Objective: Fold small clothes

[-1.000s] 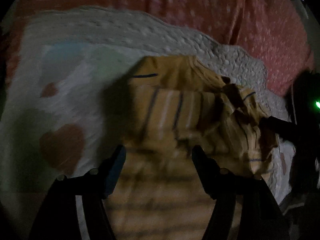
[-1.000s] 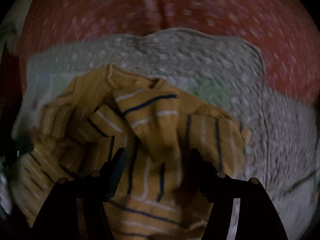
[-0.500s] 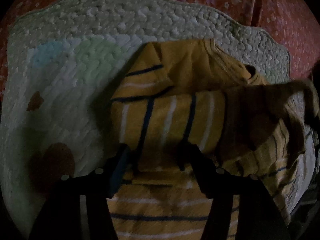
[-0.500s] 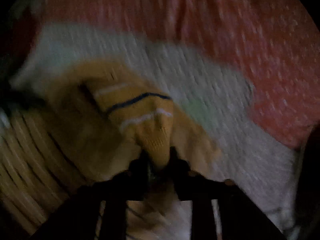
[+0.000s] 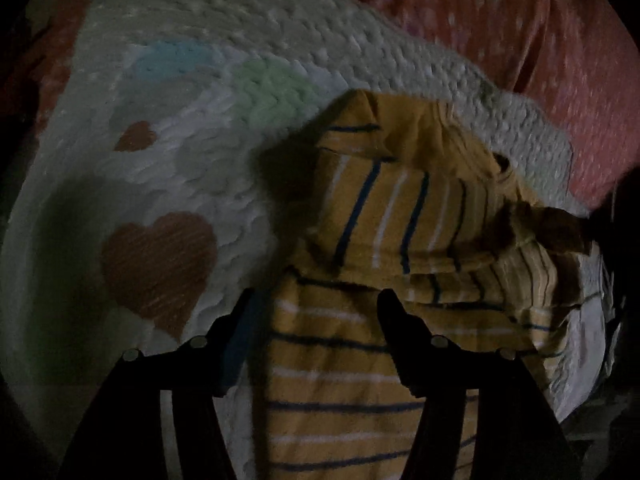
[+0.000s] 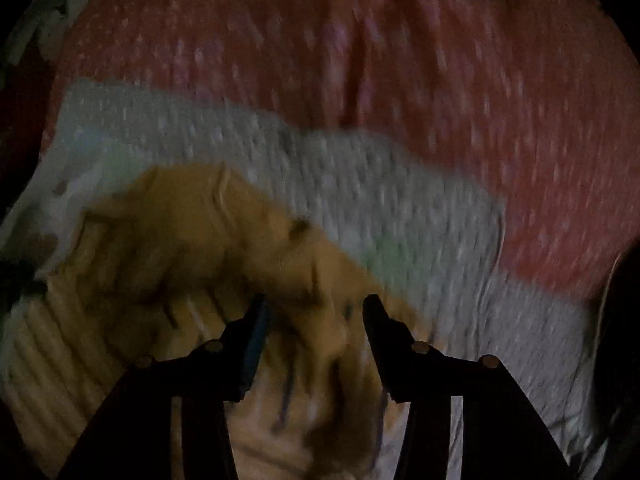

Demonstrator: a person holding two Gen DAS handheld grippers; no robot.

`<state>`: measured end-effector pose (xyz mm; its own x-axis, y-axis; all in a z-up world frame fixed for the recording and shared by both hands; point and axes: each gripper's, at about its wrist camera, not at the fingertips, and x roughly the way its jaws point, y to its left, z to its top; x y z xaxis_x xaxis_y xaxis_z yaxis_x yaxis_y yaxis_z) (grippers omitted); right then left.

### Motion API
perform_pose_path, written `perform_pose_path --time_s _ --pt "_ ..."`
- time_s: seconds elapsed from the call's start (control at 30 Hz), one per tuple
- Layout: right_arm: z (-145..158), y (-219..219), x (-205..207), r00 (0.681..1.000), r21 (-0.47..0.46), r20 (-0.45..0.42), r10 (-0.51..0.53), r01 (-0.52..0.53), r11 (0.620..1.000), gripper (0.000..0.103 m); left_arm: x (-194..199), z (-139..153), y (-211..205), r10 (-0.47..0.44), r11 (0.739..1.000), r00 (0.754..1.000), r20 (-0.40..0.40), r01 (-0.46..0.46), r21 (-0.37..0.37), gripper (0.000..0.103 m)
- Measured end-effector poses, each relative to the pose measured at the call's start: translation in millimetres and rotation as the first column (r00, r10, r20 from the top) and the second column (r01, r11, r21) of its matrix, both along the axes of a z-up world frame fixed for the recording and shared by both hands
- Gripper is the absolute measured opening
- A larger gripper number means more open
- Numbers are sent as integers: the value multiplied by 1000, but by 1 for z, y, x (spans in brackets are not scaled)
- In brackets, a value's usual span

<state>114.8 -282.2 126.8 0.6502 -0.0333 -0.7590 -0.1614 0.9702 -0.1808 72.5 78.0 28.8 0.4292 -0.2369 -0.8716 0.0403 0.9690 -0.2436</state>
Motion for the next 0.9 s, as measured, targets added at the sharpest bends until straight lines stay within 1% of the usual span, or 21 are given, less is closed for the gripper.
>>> perform_pose_path --time_s 0.07,0.1,0.17,0.2,0.23,0.27,0.3,0.33,0.37,0.4,0.47,0.5,0.57,0.63,0.67,0.7,0.73,0.77,0.8,0.83,0.9 --pt "14 4 2 999 82 41 -4 1 997 61 -17 -3 15 7 1000 999 36 -8 12 61" --pt "18 6 3 999 101 47 -7 2 995 64 -18 -3 11 5 1000 999 48 -6 20 61" --pt "14 8 10 998 94 42 -35 31 995 64 -21 -4 12 -1 999 998 70 -1 34 61" --pt "8 5 18 998 96 23 -64 61 993 64 -16 -6 8 -4 999 997 74 2 34 61" --pt "1 4 22 997 123 -4 -82 81 989 58 -16 -7 11 -5 1000 997 73 3 24 61" --pt "-12 1 30 994 167 -55 -98 106 980 50 -15 -8 13 -4 1000 998 69 4 5 61" --pt "-26 -2 37 987 189 -112 -111 131 973 26 -1 -11 6 -4 1000 998 64 4 -8 61" --pt "-43 -4 42 976 204 -181 -120 157 966 14 1 -12 6 -5 1000 998 63 6 -18 61" --pt "-60 -4 41 960 226 -255 -112 172 959 14 3 -13 5 -7 1000 998 66 8 -20 61" --pt "-72 -3 34 949 233 -298 -100 174 957 14 3 -12 4 -8 1000 997 72 9 -16 61" --pt "-94 -3 6 926 198 -365 -93 175 965 14 2 -8 5 -8 1000 995 96 7 1 61" --pt "-97 -5 -7 924 205 -373 -83 170 964 14 1 -5 6 -8 1000 994 108 7 13 61" --pt "-95 -6 -26 917 206 -390 -81 173 963 14 1 -2 10 0 1000 993 121 -3 22 61" --pt "-81 -6 -36 903 208 -423 -78 180 961 15 4 -2 16 11 1000 994 112 -10 -3 61" --pt "-66 -5 -38 916 217 -395 -66 163 963 15 6 -3 18 17 1000 995 102 -15 -22 61" --pt "-54 -5 -38 932 209 -357 -69 152 966 22 8 -3 21 25 999 995 94 -21 -38 61" --pt "-39 -7 -36 948 185 -306 -89 151 971 43 9 -4 24 31 998 996 89 -27 -50 61" --pt "-31 -10 -34 955 158 -271 -118 165 974 56 10 -4 26 36 998 996 86 -31 -59 61" --pt "-25 -15 -28 959 119 -228 -168 198 973 73 11 -4 28 40 997 996 81 -34 -67 61" --pt "-24 -20 -23 958 93 -205 -199 222 971 74 11 -4 29 42 997 996 77 -37 -72 61" --pt "-36 -27 -9 943 56 -227 -244 263 963 74 12 -4 33 51 995 996 73 -45 -87 61"
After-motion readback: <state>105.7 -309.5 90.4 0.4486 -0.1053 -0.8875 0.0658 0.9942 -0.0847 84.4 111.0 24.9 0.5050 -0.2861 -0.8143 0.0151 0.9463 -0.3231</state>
